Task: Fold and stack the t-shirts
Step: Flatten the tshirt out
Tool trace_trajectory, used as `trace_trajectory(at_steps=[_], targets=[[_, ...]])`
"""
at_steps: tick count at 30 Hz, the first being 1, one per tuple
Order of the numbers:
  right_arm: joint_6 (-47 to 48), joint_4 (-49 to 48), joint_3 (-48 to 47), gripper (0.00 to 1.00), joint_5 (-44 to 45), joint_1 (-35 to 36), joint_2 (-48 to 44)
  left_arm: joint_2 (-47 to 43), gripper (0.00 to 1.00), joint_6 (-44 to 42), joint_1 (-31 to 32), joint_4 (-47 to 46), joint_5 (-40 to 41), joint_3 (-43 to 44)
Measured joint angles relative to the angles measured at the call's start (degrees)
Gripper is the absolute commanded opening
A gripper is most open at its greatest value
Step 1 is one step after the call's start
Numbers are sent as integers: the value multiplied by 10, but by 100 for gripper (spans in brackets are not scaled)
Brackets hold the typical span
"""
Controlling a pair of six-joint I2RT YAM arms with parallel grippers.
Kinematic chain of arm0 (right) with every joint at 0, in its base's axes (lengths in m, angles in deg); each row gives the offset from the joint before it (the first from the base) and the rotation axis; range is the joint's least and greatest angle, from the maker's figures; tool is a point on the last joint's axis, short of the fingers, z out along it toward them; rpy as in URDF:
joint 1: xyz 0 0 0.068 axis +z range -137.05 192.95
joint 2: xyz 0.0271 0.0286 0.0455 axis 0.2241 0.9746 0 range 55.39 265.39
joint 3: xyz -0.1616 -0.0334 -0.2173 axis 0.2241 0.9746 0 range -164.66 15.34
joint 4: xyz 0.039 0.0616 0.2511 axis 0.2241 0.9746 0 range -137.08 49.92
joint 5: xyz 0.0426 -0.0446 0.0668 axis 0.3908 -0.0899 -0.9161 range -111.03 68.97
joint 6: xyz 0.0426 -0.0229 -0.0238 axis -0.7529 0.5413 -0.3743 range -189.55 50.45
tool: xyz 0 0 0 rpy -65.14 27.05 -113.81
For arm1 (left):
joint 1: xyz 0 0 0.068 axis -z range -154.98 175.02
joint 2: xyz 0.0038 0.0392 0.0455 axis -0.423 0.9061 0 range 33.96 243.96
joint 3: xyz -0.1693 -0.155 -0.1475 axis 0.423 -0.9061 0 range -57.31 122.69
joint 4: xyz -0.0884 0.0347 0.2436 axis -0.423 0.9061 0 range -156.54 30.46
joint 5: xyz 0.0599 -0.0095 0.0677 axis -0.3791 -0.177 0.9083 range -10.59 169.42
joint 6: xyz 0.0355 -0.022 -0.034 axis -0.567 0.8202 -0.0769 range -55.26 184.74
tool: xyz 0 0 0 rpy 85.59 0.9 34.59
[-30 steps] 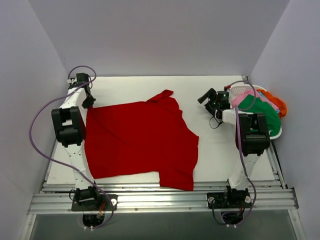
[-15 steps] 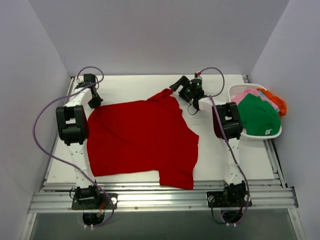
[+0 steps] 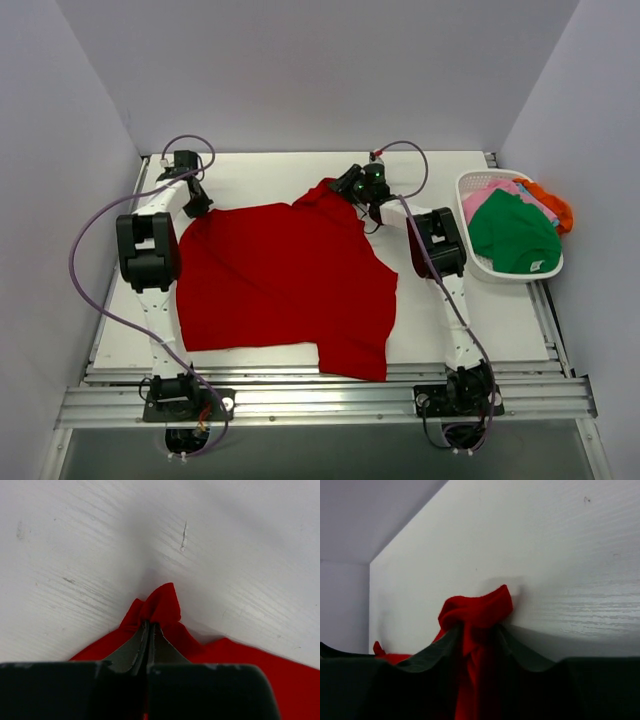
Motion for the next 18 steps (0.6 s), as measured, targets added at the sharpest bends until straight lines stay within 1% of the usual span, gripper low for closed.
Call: trace_trajectory(at_steps=[1,2,3,10,18], targets=[[-1,-2,-2,10,-1,0,5,0,2,0,1,-2,-1,0],[-4,-1,-3,4,-2,0,7,0,2,0,1,-2,-2,0],[-4,2,-3,0,-3,0,7,0,2,0,2,-2,-2,0],[-1,13,-9,0,-5,1,12,0,2,0,5,-6,-4,-1],[17,40,-51,0,2,0,16,0,2,0,9,-11,-5,-2]])
